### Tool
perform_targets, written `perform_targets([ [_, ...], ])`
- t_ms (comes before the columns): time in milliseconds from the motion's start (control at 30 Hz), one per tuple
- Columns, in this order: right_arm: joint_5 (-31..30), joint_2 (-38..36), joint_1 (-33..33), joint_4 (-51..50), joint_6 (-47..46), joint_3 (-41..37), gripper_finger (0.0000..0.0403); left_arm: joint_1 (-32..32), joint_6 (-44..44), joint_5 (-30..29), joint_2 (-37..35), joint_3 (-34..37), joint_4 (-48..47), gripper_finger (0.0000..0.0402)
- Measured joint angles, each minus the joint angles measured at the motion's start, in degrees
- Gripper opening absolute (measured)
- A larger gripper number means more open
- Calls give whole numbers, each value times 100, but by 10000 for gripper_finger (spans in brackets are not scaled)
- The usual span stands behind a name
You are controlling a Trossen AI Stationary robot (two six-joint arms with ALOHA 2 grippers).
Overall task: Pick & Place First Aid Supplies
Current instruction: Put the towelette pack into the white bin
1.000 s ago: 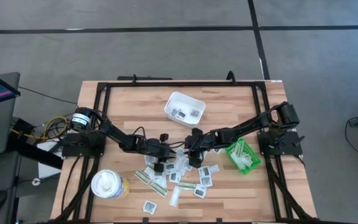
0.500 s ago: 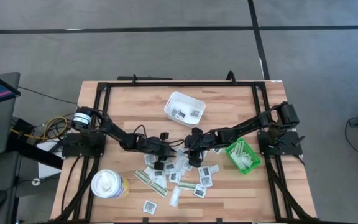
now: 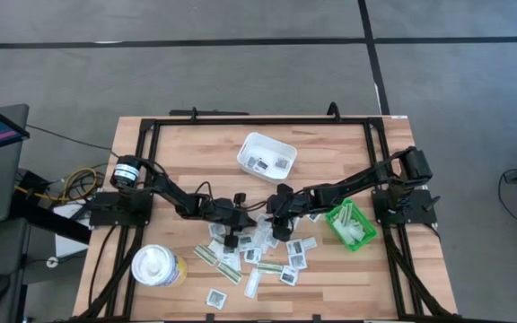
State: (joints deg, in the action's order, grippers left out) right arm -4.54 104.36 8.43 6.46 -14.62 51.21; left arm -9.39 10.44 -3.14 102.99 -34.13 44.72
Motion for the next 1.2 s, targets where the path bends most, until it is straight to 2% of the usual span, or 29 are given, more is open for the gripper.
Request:
perform_targets([
  [67,0,-1,0,0,0,-1,118,-2,4,-5,-71,-2,-68,8],
  [267,0,-2,-5,-16,6,0,118,17,20,-226,-326,26,-248,5],
  [533,2,0,-66,-66,14,1,118,-154,13,-130,-374,26,-269,4],
  [733,1,0,-68,-124,11,1,118,-471,116,-43,-984,24,-657,5],
  [833,2,0,-63,-146,7,1,118,-620,162,-417,-1585,17,-1421,4],
  [967,2,0,-60,-146,-2,3,118,-764,144,-1367,-2325,17,-2470,4],
  [1100,0,0,-59,-133,-2,3,118,-711,290,-2129,-2711,17,-2567,4],
  [1200,1,0,-59,-100,-2,3,118,-426,597,-2321,-2792,15,-2496,4],
])
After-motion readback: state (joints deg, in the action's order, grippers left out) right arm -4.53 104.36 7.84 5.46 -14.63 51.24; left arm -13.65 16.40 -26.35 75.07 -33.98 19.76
